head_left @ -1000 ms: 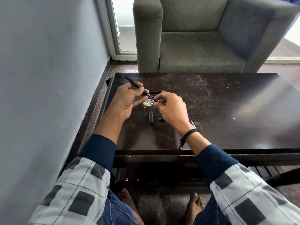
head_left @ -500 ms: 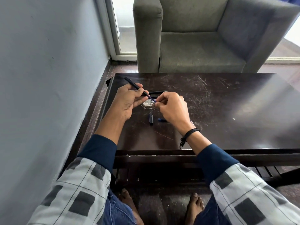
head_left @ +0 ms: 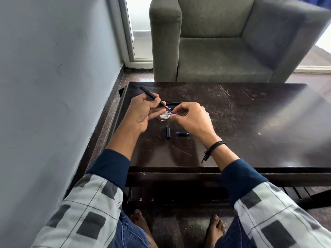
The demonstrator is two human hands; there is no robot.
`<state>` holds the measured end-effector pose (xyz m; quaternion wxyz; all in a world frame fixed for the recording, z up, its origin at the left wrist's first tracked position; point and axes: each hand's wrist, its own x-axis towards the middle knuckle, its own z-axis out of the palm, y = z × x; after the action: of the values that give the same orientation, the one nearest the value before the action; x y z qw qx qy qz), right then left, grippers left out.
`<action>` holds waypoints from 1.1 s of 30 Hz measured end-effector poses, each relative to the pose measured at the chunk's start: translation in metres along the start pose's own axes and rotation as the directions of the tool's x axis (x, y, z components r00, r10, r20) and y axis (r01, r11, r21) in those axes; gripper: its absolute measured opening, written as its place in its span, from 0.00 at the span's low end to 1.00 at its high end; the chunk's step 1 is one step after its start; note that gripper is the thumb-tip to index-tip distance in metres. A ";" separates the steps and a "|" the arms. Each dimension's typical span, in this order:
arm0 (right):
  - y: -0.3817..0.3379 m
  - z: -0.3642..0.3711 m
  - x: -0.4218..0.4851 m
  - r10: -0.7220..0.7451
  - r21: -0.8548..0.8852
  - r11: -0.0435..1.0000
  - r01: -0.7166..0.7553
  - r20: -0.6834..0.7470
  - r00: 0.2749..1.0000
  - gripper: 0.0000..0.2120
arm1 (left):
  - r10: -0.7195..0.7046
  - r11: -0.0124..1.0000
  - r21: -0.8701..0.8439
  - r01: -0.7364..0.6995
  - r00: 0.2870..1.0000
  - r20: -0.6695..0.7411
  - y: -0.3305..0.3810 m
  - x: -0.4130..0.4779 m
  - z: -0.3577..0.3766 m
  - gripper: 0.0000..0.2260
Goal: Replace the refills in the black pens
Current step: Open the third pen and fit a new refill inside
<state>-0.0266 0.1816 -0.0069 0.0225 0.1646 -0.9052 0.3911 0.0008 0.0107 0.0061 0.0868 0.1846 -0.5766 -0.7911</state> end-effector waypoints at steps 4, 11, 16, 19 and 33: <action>0.010 -0.016 0.007 0.068 -0.179 0.983 -0.050 0.097 0.993 0.07 | 0.006 0.998 -0.057 -0.009 0.998 -0.059 0.005 0.005 -0.007 0.06; 0.019 -0.005 0.003 0.076 -0.469 0.879 0.091 0.325 0.943 0.09 | 0.000 0.999 -0.039 -0.002 0.999 -0.053 0.001 0.004 -0.004 0.07; 0.016 0.001 0.000 0.024 -0.515 0.843 0.153 0.320 0.947 0.08 | -0.006 1.000 -0.028 0.004 0.998 -0.059 -0.001 0.006 -0.006 0.07; 0.014 -0.009 0.004 0.014 -0.377 0.925 0.051 0.167 0.986 0.06 | -0.007 0.999 -0.032 0.005 0.998 -0.062 0.001 0.006 -0.005 0.07; 0.003 -0.005 -0.001 -0.096 -0.182 0.977 0.107 0.070 0.993 0.04 | -0.008 1.000 -0.011 0.007 0.998 -0.061 -0.002 0.004 -0.001 0.06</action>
<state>-0.0267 0.1874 -0.0052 0.0301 0.2197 -0.9284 0.2983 -0.0023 0.0090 0.0029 0.1023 0.2103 -0.5689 -0.7884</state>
